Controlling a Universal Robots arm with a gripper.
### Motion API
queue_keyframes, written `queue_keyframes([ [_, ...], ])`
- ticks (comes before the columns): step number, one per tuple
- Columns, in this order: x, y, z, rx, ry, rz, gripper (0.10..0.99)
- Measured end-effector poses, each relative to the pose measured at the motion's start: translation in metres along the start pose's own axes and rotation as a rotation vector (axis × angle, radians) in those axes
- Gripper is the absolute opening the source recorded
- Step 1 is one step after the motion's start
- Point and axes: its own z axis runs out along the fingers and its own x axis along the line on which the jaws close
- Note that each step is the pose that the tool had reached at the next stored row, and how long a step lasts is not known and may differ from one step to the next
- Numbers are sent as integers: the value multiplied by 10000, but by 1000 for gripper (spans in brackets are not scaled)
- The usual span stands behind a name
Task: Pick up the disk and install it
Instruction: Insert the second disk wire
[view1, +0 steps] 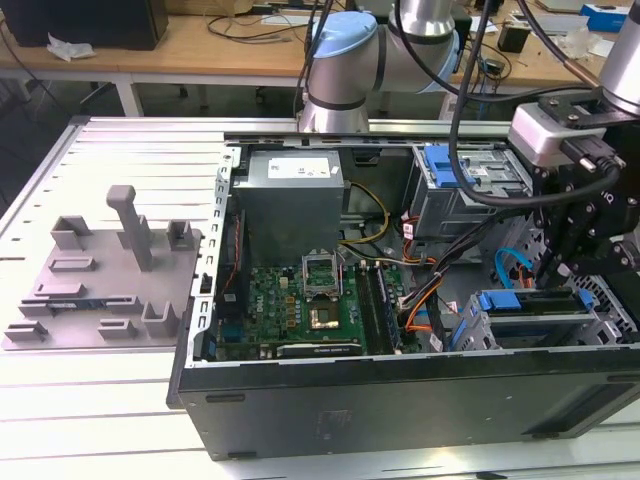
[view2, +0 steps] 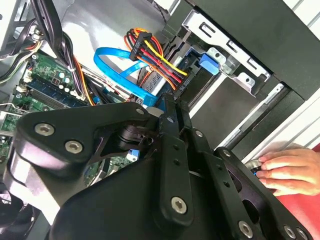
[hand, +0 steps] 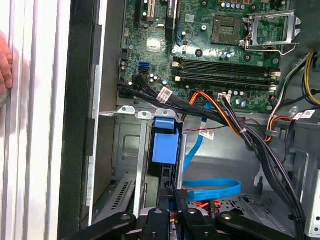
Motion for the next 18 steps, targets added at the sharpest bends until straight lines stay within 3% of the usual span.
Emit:
queue_keyframes([
  [18,6,-6,59,-8,9,161,161],
])
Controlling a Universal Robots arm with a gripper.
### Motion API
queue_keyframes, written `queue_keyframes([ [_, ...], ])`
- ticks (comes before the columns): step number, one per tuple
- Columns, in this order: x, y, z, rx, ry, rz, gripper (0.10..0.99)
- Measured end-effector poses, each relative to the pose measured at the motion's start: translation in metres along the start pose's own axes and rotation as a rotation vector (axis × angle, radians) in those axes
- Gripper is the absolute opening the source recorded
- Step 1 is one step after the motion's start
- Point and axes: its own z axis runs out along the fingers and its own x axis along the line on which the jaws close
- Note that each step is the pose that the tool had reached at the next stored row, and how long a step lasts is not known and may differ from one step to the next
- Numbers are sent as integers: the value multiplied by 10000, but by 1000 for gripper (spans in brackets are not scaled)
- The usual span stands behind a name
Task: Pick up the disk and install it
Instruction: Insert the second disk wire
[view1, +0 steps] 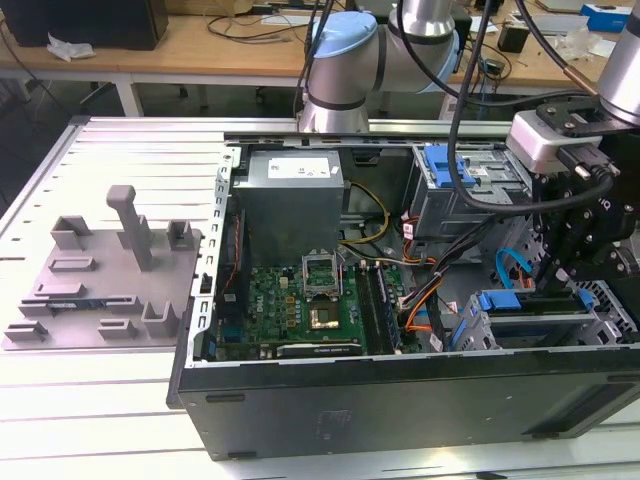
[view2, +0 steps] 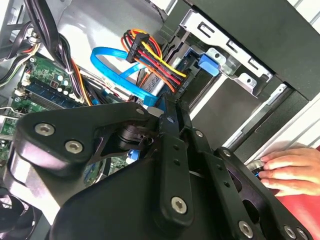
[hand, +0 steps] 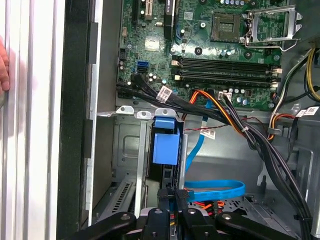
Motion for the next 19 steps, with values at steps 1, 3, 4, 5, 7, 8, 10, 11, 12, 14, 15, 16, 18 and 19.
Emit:
queue_keyframes([
  [1,0,0,3,0,2,0,161],
  [3,0,-1,8,0,3,-1,161],
  [4,0,-1,10,0,2,-1,161],
  [5,0,-2,12,0,2,0,161],
  [7,0,-5,19,-1,1,0,161],
  [8,-1,-5,22,-1,1,0,161],
  [10,-1,-5,37,0,1,0,161],
  [11,-1,-5,41,0,1,0,161],
  [12,-2,-4,49,1,3,-1,161],
  [14,-2,-4,60,0,1,-1,161],
  [15,-2,-4,63,0,3,-1,161],
  [16,-3,-4,66,0,4,-1,161],
  [18,-3,-3,85,0,3,-1,161],
  [19,-3,-2,93,-1,5,0,161],
])
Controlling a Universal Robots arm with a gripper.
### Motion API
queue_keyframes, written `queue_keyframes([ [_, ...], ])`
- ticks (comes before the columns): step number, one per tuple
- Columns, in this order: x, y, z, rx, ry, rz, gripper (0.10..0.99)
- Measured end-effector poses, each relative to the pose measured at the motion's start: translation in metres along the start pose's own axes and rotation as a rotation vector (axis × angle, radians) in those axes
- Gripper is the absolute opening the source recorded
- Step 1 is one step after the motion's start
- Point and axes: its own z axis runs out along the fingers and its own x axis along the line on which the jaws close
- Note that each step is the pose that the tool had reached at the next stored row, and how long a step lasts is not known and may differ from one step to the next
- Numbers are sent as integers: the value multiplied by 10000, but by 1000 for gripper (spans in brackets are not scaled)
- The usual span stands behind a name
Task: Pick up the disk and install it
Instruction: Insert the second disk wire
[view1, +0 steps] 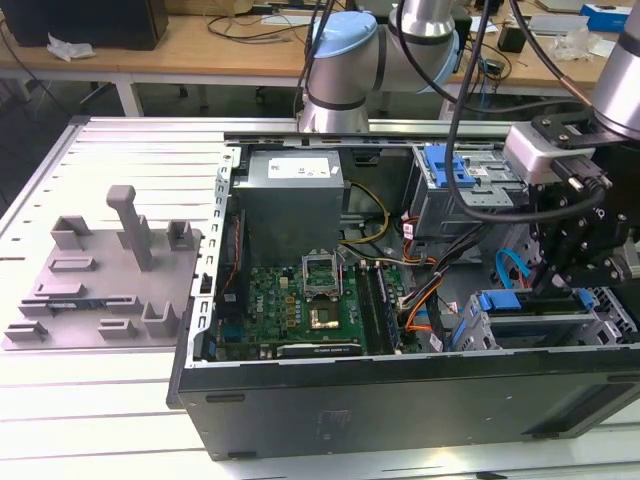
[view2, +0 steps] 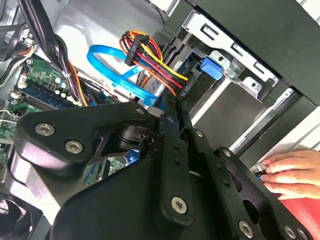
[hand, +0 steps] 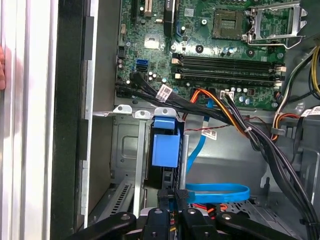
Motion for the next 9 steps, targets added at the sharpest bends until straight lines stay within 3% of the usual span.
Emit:
queue_keyframes([
  [7,-1,1,28,2,-7,0,161],
  [9,-5,-1,-1,2,-12,0,231],
])
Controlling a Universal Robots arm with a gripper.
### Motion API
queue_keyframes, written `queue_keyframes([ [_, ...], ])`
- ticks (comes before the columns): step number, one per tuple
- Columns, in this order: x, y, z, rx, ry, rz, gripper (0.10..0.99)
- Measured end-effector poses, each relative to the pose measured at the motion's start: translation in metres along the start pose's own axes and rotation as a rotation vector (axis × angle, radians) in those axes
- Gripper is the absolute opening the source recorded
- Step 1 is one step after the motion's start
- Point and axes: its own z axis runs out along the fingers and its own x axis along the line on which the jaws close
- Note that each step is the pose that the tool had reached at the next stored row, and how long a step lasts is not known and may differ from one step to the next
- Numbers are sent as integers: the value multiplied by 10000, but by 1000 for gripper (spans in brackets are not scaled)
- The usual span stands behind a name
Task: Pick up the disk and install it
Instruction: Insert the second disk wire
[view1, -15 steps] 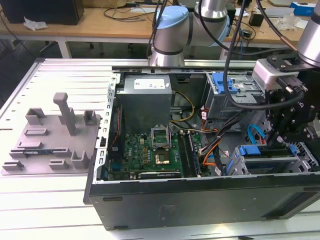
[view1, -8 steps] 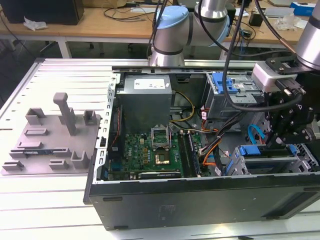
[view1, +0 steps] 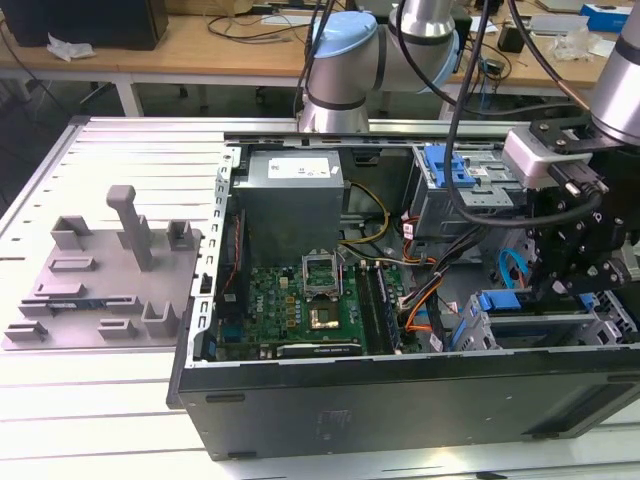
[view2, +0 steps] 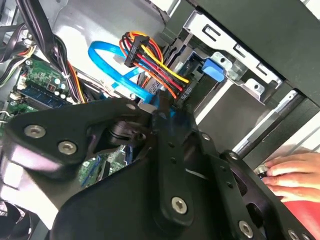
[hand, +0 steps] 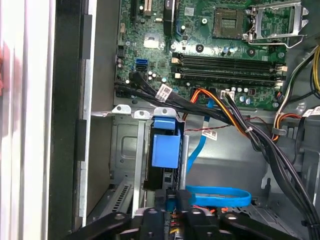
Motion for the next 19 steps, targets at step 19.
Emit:
queue_keyframes([
  [19,-147,-29,-360,-34,430,-22,376],
])
